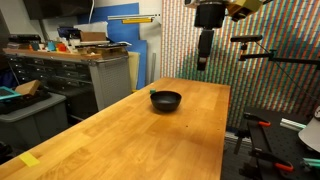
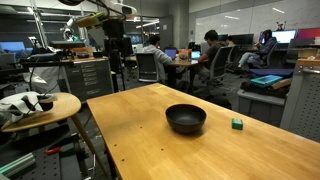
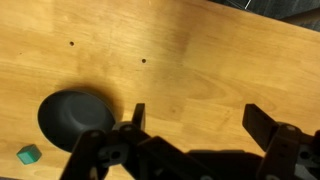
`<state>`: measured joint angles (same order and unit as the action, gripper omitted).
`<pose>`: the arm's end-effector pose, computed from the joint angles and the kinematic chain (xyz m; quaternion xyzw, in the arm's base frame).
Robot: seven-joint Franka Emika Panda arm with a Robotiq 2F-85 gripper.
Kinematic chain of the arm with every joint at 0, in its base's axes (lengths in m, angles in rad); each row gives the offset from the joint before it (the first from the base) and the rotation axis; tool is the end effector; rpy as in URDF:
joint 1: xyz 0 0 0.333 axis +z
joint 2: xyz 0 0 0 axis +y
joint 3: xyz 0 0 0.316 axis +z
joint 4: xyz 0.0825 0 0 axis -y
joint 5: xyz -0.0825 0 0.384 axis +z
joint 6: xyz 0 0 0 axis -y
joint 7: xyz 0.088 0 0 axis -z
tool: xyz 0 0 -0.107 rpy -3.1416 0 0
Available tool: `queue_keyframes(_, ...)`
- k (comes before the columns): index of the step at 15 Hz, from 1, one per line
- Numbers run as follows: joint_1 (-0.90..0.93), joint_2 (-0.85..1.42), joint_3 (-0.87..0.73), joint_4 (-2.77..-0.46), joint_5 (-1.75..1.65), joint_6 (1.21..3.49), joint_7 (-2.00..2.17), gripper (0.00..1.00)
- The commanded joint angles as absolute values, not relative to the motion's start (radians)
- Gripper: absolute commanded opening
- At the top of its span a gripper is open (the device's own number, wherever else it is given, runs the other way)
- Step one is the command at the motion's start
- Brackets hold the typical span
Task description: Put the green block inside the black bowl
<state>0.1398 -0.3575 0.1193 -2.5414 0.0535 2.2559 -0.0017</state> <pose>0.4095 0.1098 0.4029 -0.9932 -0.1109 -0.0348 0.0048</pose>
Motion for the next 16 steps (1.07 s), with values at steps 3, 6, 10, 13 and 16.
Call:
queue_keyframes(3,0.089,-0.253,0.01,-2.354,0.043,2.155,-0.176,1.0)
queue_keyframes(6,0.058,-0.157,-0.043,-2.227,0.048,2.108,-0.28,1.0)
queue_keyframes(10,0.019,0.001,-0.096,-2.049,0.089,2.049,-0.488,1.0)
queue_keyframes(13,-0.029,0.123,-0.105,-1.917,0.125,2.01,-0.679,1.0)
queue_keyframes(16,-0.092,0.243,-0.089,-1.795,0.122,2.0,-0.865,1.0)
